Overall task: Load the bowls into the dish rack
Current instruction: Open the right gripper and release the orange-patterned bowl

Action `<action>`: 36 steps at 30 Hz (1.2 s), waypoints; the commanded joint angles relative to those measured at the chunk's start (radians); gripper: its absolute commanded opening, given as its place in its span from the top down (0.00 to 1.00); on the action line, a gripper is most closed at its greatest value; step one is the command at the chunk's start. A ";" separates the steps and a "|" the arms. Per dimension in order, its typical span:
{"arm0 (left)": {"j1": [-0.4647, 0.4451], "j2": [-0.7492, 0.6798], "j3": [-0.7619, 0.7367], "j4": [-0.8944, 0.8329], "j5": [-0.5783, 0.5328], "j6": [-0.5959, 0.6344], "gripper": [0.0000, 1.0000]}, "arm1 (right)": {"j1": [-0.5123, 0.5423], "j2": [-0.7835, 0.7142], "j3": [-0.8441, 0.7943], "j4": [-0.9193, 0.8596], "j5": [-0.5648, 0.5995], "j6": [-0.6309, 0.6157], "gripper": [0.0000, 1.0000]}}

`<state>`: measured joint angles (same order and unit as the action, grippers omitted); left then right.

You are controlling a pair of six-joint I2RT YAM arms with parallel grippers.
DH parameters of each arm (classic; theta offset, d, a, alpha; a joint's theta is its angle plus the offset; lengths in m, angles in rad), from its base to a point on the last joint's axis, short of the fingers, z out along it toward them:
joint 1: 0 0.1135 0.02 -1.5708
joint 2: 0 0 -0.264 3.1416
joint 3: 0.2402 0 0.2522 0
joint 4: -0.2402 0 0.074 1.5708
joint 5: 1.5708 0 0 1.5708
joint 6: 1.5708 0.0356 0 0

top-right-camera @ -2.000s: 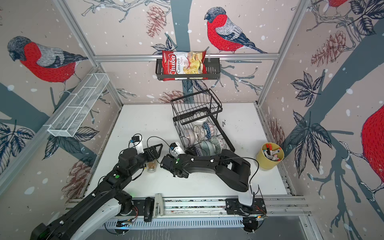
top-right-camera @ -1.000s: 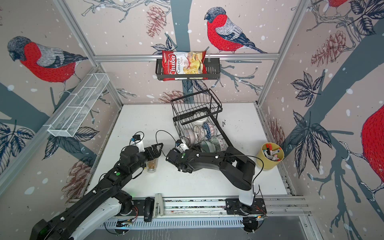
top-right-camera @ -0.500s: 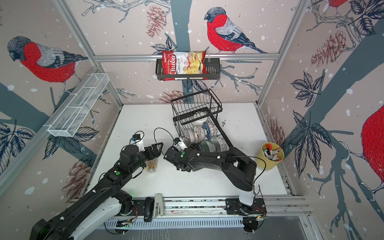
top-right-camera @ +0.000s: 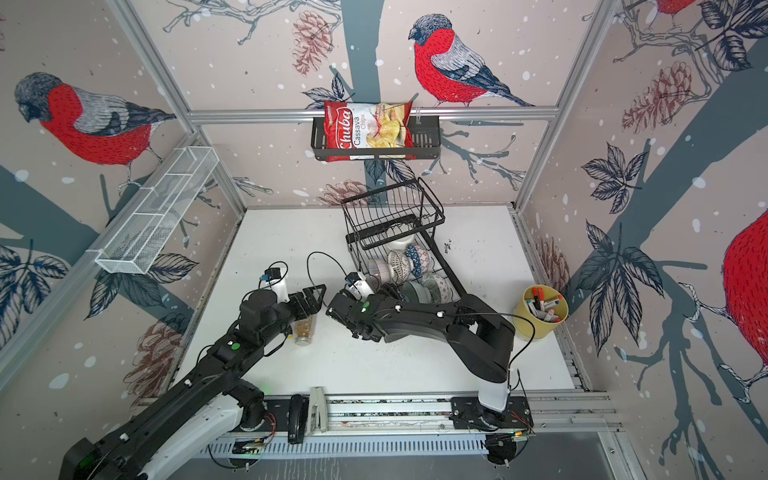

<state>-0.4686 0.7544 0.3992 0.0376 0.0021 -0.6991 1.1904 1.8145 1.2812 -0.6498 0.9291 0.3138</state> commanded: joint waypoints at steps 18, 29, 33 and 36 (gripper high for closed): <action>0.018 -0.029 0.036 -0.054 -0.109 0.019 0.04 | -0.208 -0.248 -0.066 -0.090 -0.030 0.202 0.00; 0.218 -0.014 0.106 -0.173 -0.272 0.051 0.03 | -0.550 -0.467 -0.219 0.052 -0.129 0.214 0.01; 0.296 -0.016 0.092 -0.162 -0.362 0.075 0.04 | -0.648 -0.501 -0.282 0.209 -0.136 0.131 0.01; 0.329 -0.001 0.076 -0.133 -0.417 0.091 0.04 | -0.678 -0.478 -0.307 0.331 -0.117 0.046 0.01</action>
<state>-0.1581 0.7448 0.4835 -0.1150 -0.3279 -0.6456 0.5320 1.3251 0.9886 -0.4873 0.8093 0.4522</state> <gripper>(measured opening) 0.963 0.993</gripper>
